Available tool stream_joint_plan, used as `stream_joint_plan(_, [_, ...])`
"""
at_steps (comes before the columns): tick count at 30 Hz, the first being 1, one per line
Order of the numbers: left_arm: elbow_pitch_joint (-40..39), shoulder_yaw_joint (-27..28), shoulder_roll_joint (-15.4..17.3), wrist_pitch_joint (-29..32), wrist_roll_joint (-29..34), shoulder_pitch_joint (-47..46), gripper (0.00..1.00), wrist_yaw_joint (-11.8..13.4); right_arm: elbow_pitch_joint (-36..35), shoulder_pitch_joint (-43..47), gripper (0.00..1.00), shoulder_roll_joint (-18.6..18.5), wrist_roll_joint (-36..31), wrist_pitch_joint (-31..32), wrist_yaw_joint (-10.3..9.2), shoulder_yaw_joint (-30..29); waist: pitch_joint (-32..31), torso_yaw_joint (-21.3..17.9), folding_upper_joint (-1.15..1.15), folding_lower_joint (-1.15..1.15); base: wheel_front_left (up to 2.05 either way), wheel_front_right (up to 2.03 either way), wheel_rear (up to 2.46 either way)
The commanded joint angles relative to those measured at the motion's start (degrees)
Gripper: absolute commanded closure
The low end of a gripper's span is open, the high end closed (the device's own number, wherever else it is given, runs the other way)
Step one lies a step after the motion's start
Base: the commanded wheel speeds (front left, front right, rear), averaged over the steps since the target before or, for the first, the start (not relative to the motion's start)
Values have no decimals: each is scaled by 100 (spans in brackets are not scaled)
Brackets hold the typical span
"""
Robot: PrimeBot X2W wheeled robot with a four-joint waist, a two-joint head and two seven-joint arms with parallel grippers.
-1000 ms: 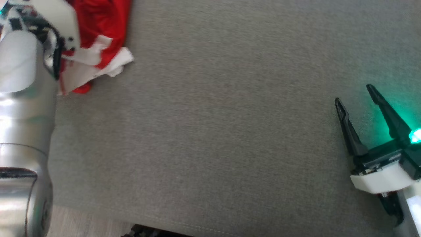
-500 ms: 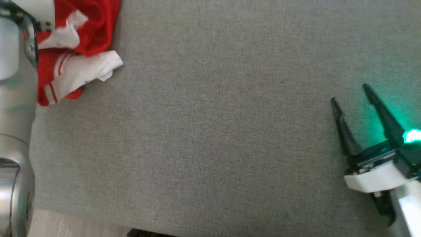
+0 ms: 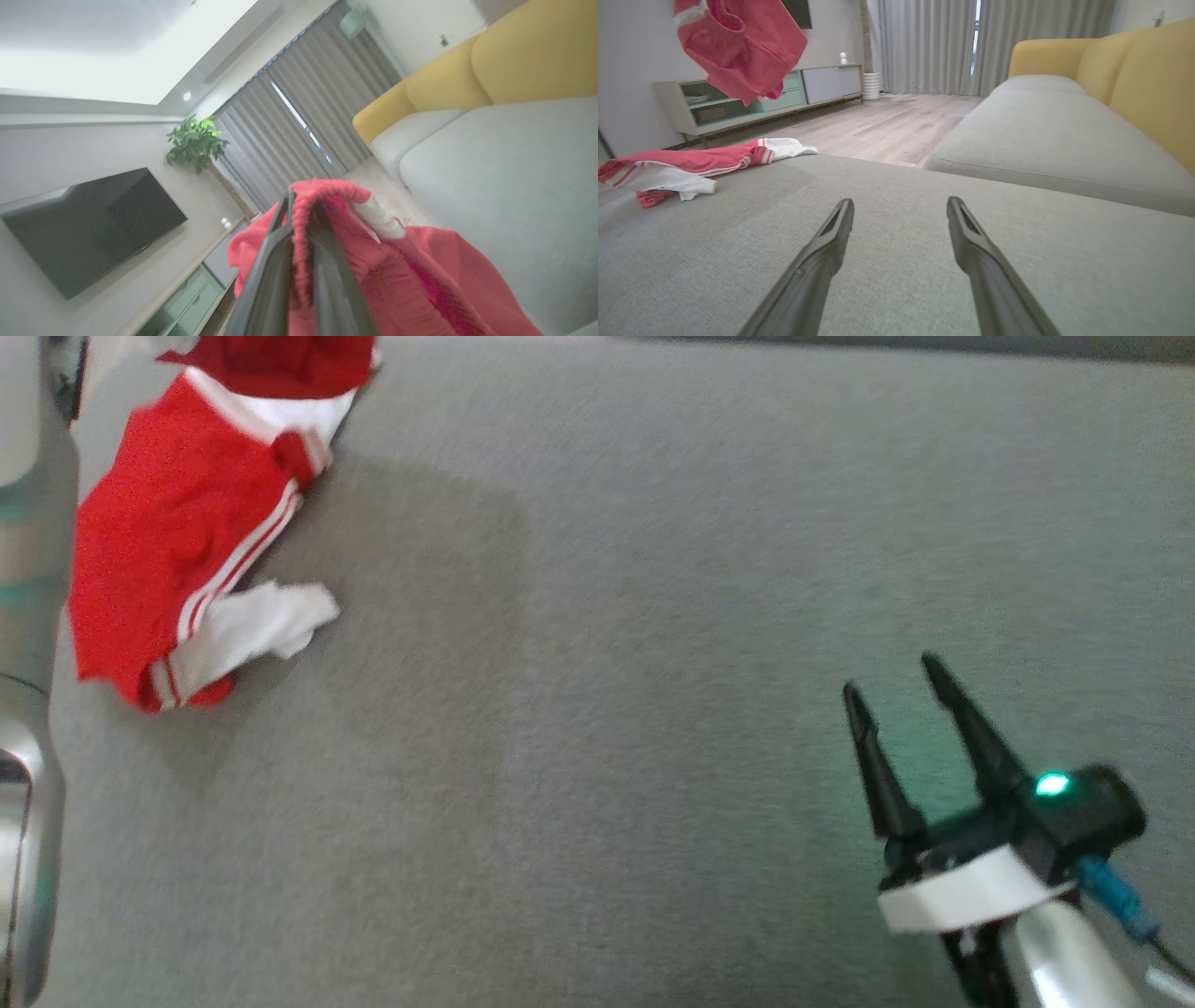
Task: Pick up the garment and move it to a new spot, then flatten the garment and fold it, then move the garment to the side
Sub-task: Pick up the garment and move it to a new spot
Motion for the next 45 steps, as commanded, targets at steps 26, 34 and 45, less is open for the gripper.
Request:
stream_joint_plan(26, [-2218, -835, -715, -50, -1555, 2733, 100, -727, -211, 226, 0, 649, 191, 1, -4, 274, -473, -2976, 0, 2, 0, 0, 0])
stream_joint_plan(34, [-1800, -812, -758, -114, -1660, 3906, 0, -405, -127, 174, 0, 703, 219, 1, -4, 312, -358, -2966, 0, 2, 0, 0, 0])
stream_joint_plan(45, [-3301, -221, -1209, -118, -1663, 5597, 0, 510, 11, 482, 0, 697, 160, 1, -4, -69, -994, -2042, 0, 2, 0, 0, 0])
